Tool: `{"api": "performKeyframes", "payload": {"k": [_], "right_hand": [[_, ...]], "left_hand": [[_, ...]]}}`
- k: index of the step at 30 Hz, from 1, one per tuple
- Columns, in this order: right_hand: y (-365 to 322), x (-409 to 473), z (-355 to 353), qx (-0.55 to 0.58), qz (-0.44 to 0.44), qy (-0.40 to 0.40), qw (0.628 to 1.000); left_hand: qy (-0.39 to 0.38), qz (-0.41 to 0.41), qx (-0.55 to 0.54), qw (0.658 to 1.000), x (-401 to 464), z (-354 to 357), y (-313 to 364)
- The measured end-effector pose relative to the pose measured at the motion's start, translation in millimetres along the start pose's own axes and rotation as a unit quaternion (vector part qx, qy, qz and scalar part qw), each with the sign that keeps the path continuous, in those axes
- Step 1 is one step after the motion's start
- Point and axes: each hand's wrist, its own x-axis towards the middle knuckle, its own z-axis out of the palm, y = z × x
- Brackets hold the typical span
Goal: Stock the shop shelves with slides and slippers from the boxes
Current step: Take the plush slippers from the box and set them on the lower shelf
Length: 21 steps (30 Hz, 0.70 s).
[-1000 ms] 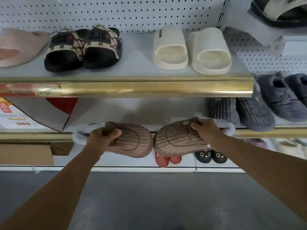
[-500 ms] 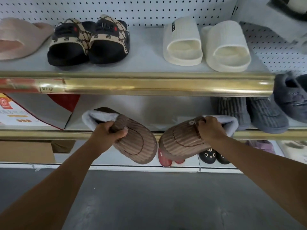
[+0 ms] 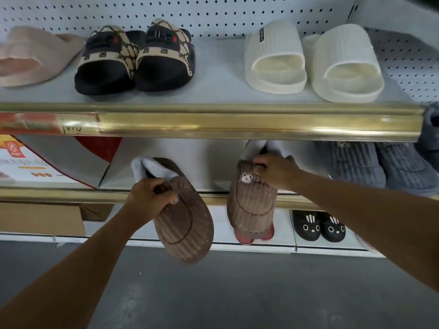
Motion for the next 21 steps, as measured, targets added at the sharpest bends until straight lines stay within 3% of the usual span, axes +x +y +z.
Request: {"api": "performKeyframes", "payload": {"k": [3, 7, 10, 12, 18, 19, 21], "right_hand": [[-18.9, 41.8, 0.2, -0.033, -0.025, -0.004, 0.999], [-29.8, 84.9, 11.2, -0.035, -0.027, 0.059, 0.997], [-31.4, 93.5, 21.3, -0.033, 0.002, -0.022, 0.999], [-28.4, 87.2, 25.6, 0.016, 0.003, -0.024, 1.0], [-28.2, 26.2, 42.3, 0.148, -0.058, 0.234, 0.959], [-33.5, 11.1, 45.1, 0.215, -0.058, 0.227, 0.948], [-42.0, -17.9, 54.0, 0.352, -0.036, 0.141, 0.925]], "left_hand": [[0.003, 0.011, 0.021, 1.0, 4.3, -0.7, -8.8], [0.001, 0.032, 0.016, 0.999, 12.3, 2.1, -18.3], [-0.007, 0.055, 0.015, 0.998, 13.7, 4.3, -18.7], [-0.008, 0.064, 0.008, 0.998, 11.9, 5.5, -17.2], [0.007, 0.084, -0.004, 0.996, -0.3, 7.4, 2.6], [0.021, 0.091, -0.002, 0.996, -2.2, 8.5, 7.8], [0.049, 0.103, 0.003, 0.993, -6.8, 12.1, 18.8]]}}
